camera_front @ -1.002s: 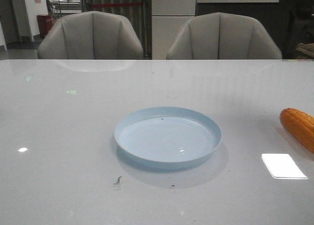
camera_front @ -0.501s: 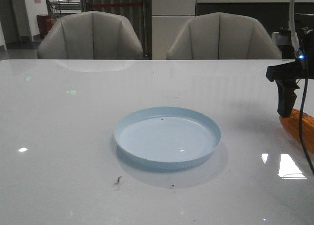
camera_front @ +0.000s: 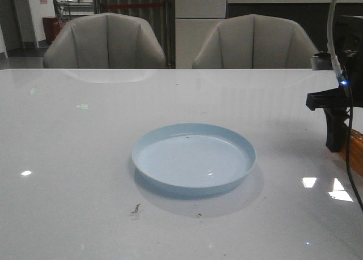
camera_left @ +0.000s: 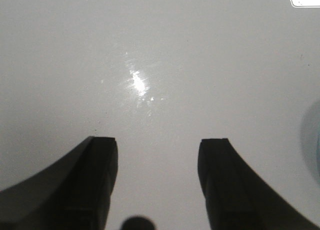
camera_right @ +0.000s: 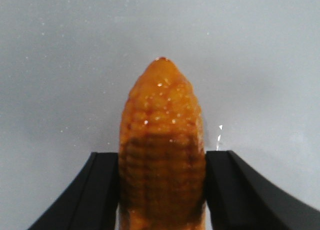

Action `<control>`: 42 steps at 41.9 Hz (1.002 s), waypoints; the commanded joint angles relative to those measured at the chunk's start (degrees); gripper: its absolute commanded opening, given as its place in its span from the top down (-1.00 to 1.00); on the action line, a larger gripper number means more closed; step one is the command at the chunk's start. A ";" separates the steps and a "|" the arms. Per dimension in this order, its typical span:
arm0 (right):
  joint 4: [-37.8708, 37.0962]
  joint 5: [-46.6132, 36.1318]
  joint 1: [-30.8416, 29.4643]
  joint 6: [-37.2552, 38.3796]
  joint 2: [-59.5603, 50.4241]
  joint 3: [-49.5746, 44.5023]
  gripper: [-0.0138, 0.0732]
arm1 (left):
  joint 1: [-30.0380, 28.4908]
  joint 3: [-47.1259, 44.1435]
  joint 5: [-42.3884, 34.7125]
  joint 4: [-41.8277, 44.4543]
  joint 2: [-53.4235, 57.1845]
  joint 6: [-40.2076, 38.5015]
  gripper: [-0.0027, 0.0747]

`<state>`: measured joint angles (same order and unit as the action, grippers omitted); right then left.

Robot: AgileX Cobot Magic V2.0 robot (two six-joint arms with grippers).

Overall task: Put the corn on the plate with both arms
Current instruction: 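Lift the corn with the right gripper and carry it over the plate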

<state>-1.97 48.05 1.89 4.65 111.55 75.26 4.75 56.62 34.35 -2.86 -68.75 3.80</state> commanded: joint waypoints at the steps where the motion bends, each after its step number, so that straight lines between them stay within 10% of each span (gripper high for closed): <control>1: -0.74 -0.14 -0.25 -0.69 -2.52 1.67 0.02 | -0.14 1.59 -3.67 -0.11 1.60 -0.14 -0.18; 22: 1.42 7.74 11.78 -9.17 -2.44 23.40 0.09 | -0.14 1.59 -4.23 -0.24 1.60 -0.14 -0.18; 42: 1.97 4.57 28.73 -12.48 3.31 24.10 0.09 | -0.14 1.59 -3.56 -0.24 1.60 -0.14 -0.18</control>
<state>0.00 54.41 29.69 -7.10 116.70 97.36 4.75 56.62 34.32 -2.86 -68.75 3.80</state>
